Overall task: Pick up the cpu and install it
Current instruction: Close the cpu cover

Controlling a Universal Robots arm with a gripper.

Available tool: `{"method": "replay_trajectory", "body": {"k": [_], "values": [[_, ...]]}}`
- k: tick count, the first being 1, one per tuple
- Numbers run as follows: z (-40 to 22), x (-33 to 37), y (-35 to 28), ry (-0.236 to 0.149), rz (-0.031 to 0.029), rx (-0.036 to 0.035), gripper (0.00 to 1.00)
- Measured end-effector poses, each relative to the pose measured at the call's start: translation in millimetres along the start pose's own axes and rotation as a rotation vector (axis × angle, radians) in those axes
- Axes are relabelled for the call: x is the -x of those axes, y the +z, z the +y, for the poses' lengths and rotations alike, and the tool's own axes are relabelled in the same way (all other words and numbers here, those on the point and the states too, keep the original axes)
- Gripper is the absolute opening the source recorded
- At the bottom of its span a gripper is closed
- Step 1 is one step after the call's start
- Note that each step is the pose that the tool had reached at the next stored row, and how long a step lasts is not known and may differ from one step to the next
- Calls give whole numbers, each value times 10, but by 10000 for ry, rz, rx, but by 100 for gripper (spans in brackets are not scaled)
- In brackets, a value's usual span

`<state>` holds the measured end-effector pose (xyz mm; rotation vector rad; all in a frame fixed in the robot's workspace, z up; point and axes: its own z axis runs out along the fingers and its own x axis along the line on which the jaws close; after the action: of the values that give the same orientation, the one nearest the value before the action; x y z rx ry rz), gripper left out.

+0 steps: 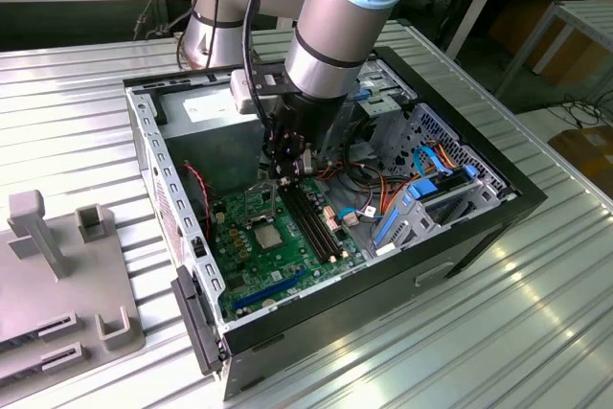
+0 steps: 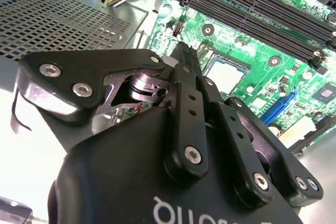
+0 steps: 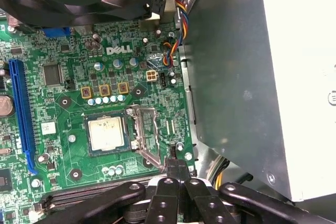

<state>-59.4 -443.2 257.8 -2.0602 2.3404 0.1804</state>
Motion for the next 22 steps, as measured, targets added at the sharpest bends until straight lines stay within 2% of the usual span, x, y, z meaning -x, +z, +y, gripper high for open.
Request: {"method": "replay_trajectory", "body": {"k": [8, 22], "values": [[2, 15, -1, 1, 13, 7, 11], [-7, 20, -14, -30, 39, 205, 11]]}}
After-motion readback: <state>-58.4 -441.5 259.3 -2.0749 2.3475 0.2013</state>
